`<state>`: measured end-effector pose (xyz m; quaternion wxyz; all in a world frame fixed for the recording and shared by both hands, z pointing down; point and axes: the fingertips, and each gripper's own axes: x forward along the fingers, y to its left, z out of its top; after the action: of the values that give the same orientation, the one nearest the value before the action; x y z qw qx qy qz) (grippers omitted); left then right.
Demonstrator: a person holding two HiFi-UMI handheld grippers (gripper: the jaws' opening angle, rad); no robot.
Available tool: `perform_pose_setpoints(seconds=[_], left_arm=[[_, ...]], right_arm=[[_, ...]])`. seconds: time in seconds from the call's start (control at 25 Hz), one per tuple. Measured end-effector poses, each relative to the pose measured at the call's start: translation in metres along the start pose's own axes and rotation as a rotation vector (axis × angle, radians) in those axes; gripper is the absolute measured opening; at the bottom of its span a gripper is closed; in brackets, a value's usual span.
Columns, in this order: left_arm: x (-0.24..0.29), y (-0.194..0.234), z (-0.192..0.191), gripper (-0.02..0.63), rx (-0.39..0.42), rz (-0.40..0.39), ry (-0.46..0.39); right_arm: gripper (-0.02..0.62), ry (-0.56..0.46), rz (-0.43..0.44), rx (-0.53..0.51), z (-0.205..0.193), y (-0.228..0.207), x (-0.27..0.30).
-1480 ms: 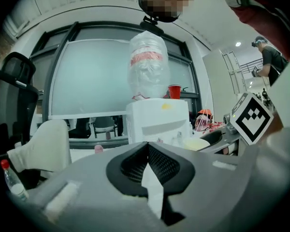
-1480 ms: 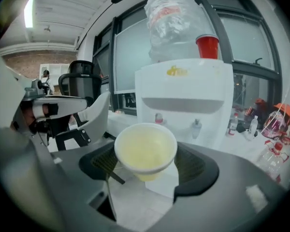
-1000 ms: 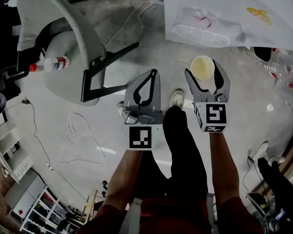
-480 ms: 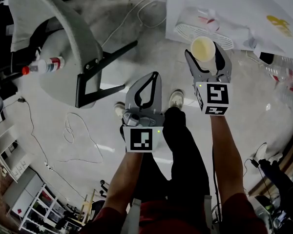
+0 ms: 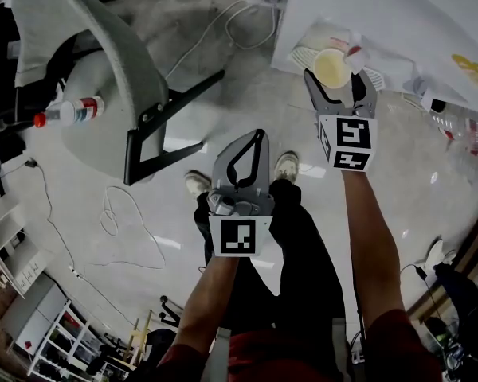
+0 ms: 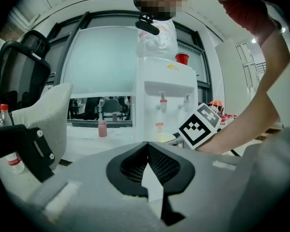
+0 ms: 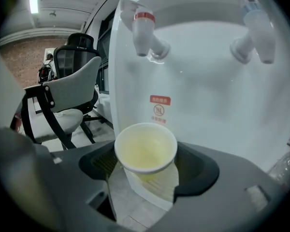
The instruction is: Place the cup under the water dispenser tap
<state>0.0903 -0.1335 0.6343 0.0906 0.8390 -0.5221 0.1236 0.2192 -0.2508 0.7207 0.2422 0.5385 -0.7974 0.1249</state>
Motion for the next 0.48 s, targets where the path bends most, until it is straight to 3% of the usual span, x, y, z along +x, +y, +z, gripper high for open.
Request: perform_pose_setpoints(seconds=[0.48], left_arm=[[-0.0038,-0.0009,-0.0073,0.003,-0.017,-0.006,0.021]], right_arm=[[0.388,-0.014,-0.005,0.040,-0.0025,-0.0001,0.0037]])
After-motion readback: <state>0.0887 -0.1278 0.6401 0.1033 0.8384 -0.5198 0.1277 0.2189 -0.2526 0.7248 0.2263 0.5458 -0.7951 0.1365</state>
